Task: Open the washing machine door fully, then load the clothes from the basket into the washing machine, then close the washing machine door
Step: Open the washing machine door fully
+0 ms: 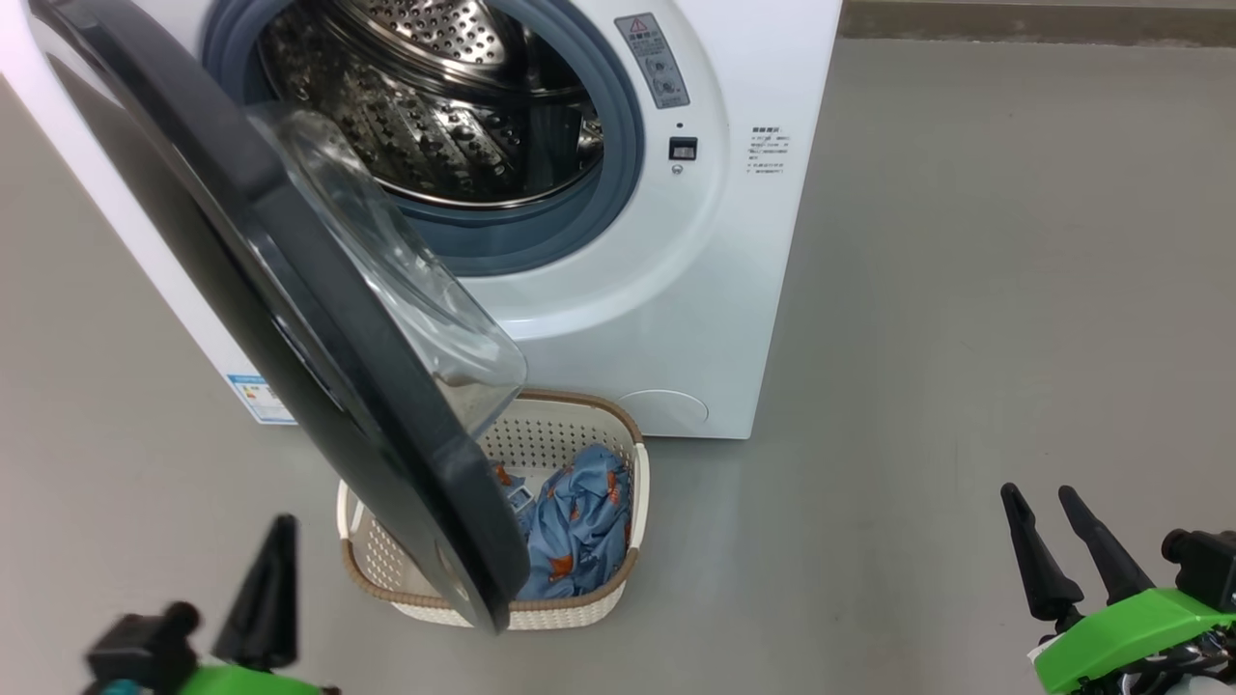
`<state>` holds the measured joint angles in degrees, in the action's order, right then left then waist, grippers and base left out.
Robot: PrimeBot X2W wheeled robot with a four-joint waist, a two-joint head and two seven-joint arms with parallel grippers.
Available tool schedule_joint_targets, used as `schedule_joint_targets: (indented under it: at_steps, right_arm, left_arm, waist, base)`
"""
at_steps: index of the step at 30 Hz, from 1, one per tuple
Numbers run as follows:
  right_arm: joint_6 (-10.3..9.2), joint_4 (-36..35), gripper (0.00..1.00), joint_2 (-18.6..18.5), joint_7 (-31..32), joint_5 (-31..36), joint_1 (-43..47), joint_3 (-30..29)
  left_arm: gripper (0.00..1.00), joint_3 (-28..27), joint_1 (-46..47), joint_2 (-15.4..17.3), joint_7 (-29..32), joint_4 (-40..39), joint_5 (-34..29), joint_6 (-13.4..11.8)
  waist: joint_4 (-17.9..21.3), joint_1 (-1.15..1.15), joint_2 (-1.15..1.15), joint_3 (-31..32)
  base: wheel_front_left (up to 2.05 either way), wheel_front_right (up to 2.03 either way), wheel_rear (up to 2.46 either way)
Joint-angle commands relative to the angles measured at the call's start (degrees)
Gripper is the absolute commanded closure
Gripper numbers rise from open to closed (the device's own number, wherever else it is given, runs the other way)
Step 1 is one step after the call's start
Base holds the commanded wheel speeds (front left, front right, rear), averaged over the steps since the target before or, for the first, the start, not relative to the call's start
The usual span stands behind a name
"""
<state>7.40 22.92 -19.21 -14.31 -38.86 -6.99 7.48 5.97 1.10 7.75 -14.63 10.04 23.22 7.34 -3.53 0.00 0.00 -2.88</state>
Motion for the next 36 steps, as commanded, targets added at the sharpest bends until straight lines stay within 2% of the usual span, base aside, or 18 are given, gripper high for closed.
schedule_joint_targets:
  at_steps: [1,8,14,19,25,30,36]
  right_arm:
    - [0.09,-1.2,0.0,-0.7,-0.7,0.7,0.3,0.6]
    - [0.09,-1.2,0.0,-0.8,-0.7,1.7,0.7,-0.6]
    - [0.09,-2.0,0.0,-0.4,-0.7,4.7,1.0,-2.0]
    - [0.09,-2.7,0.0,0.2,-0.7,6.6,1.5,-2.7]
    - [0.09,-2.8,0.0,0.5,-0.7,7.3,1.3,-2.4]
    - [0.09,-3.0,0.0,0.7,-0.7,7.6,1.2,-2.3]
    - [0.09,-3.0,0.0,0.7,-0.7,7.9,1.3,-2.1]
  left_arm:
    - [1.0,-2.9,2.4,1.0,-0.4,-2.1,0.5,0.1]
    - [1.0,-12.9,3.6,-0.5,-0.4,-8.7,0.7,0.1]
    - [1.0,-13.5,3.1,-1.5,-0.4,-19.2,1.0,0.1]
    - [1.0,-7.2,2.5,-2.2,0.6,-30.8,-0.2,0.1]
    - [1.0,4.9,3.0,-2.4,7.0,-39.4,0.7,0.1]
    - [1.0,13.8,1.9,-3.3,11.3,-37.0,3.6,0.1]
    - [1.0,17.8,1.5,-4.0,11.0,-27.4,6.0,0.1]
  waist:
    - [-0.1,0.0,0.0,0.0]
    - [-0.5,0.0,0.0,0.1]
    - [-0.5,0.0,0.0,0.1]
    - [-0.4,0.0,0.0,0.1]
    - [0.0,0.0,0.0,-0.2]
    - [0.5,0.0,0.0,-0.1]
    - [0.8,0.0,0.0,0.2]
  base:
    - [0.0,0.0,0.0]
    - [0.0,0.0,0.0]
    - [0.0,0.0,0.0]
    - [0.0,0.0,0.0]
    - [0.0,0.0,0.0]
    - [0.0,0.0,0.0]
    - [0.0,0.0,0.0]
